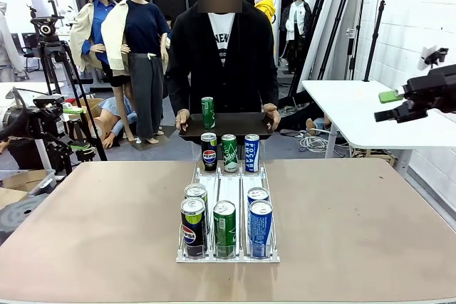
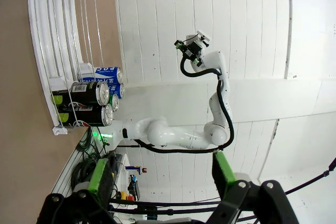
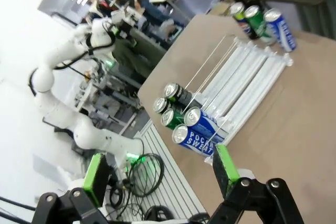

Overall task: Retrieve and hand over the desired beverage to the person.
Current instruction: Pick up another can of the same type that the person held from the Automatic Can Dispenser.

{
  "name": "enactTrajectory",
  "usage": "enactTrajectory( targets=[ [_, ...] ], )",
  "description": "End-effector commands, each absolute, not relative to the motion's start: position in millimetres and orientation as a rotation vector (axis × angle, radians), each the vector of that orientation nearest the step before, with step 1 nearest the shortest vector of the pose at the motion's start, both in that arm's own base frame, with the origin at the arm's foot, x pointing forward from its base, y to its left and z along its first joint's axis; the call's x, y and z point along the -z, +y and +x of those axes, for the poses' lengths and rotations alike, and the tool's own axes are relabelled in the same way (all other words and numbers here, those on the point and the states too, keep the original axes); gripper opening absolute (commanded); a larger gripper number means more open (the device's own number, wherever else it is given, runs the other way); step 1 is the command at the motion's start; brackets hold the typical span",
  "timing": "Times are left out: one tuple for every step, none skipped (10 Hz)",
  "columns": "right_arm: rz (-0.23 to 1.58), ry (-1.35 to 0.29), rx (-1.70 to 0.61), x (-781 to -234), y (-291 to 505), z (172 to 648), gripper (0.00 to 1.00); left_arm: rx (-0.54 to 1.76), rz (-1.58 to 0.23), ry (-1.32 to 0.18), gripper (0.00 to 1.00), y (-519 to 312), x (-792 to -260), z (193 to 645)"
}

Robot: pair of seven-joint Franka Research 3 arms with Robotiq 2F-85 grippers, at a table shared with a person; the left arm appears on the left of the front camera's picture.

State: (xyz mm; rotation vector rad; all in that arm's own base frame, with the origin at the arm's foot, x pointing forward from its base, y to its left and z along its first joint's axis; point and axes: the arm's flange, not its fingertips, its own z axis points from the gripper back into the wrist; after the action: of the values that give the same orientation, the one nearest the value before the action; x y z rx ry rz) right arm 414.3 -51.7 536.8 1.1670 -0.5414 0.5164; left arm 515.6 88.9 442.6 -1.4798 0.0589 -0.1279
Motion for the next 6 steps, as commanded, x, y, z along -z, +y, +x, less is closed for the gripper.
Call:
enactTrajectory(
  targets=[
    [1.089,-0.479,-0.567,-560,-27,411,1.00,0.125,-1.469,0.055,1.00,90,-443,516],
    [1.052,-0.459,-0.588,-570,-14,411,1.00,0.125,-1.469,0.055,1.00,90,-443,516],
    [1.019,-0.442,-0.606,-577,-2,411,1.00,0.125,-1.469,0.055,1.00,90,-443,516],
    [0.995,-0.421,-0.626,-582,11,413,1.00,0.125,-1.469,0.055,1.00,90,-443,516],
    [0.960,-0.393,-0.646,-585,30,416,1.00,0.125,-1.469,0.055,1.00,90,-443,516],
    [0.929,-0.366,-0.666,-588,48,418,1.00,0.125,-1.469,0.055,1.00,90,-443,516]
  ],
)
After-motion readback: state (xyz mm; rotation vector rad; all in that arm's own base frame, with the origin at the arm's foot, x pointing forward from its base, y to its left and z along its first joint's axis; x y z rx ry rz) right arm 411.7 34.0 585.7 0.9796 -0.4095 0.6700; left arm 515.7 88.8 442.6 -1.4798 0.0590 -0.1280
